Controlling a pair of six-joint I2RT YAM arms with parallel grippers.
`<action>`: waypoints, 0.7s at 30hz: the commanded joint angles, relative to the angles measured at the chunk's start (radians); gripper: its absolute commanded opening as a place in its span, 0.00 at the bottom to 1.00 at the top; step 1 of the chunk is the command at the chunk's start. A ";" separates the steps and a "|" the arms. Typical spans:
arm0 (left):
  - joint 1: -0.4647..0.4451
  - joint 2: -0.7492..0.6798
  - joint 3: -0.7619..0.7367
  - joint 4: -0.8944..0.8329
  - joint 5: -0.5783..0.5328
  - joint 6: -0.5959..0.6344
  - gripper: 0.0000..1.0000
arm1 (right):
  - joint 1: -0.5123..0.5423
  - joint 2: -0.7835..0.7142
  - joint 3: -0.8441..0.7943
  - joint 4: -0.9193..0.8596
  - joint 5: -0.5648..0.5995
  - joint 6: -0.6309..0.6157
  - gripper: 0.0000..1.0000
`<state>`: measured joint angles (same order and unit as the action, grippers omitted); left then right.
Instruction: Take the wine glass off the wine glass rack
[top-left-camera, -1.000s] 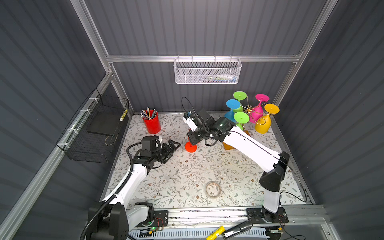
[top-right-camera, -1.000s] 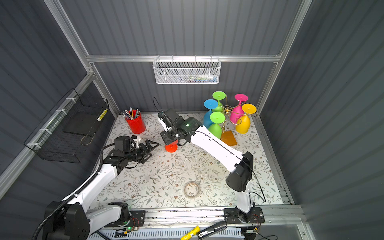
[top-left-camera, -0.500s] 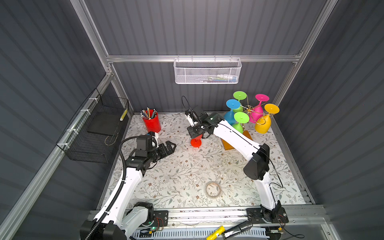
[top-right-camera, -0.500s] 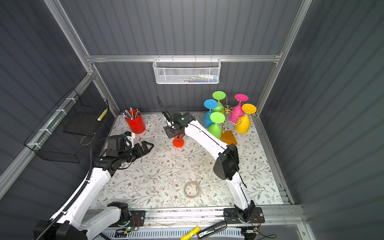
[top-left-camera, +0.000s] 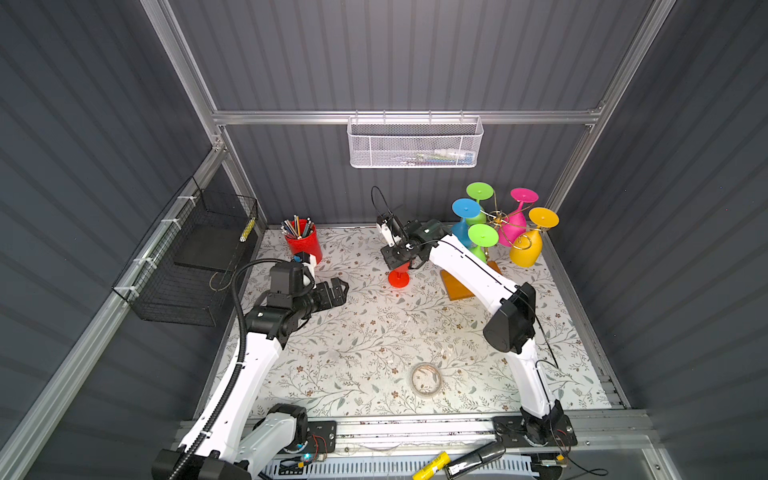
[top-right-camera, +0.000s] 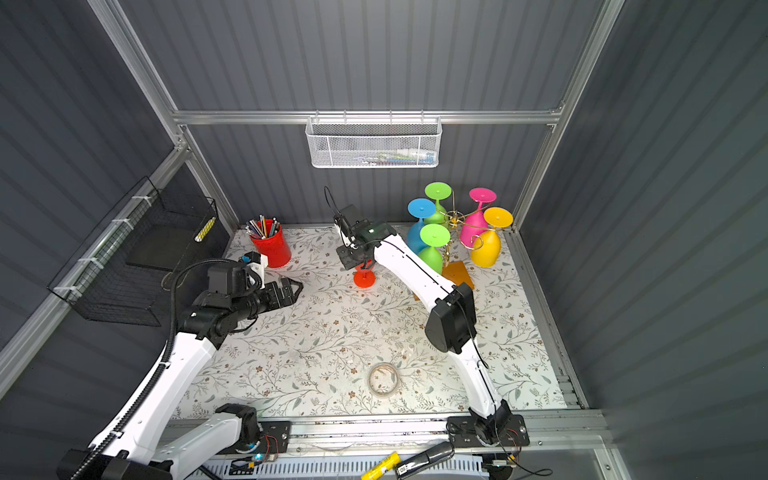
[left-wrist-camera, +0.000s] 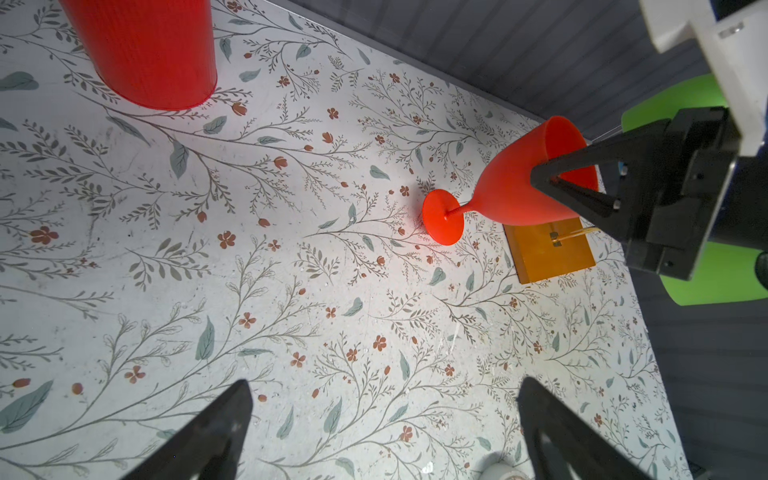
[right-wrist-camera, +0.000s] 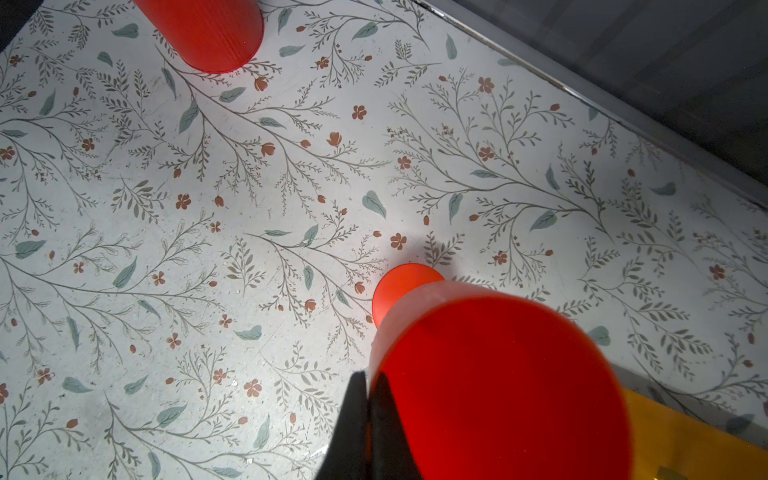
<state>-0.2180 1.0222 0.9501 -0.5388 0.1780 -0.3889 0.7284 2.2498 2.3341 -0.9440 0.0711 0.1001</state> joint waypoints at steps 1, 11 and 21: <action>-0.025 0.022 0.027 -0.025 -0.033 0.041 1.00 | -0.006 0.024 0.024 0.016 -0.018 -0.026 0.00; -0.141 0.071 0.030 -0.006 -0.165 0.033 1.00 | -0.009 0.057 0.019 0.040 0.016 -0.055 0.00; -0.153 0.079 0.026 0.004 -0.181 0.018 1.00 | -0.032 0.080 0.034 0.079 0.007 -0.093 0.00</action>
<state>-0.3660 1.0996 0.9501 -0.5377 0.0143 -0.3698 0.7151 2.3020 2.3360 -0.8833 0.0830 0.0326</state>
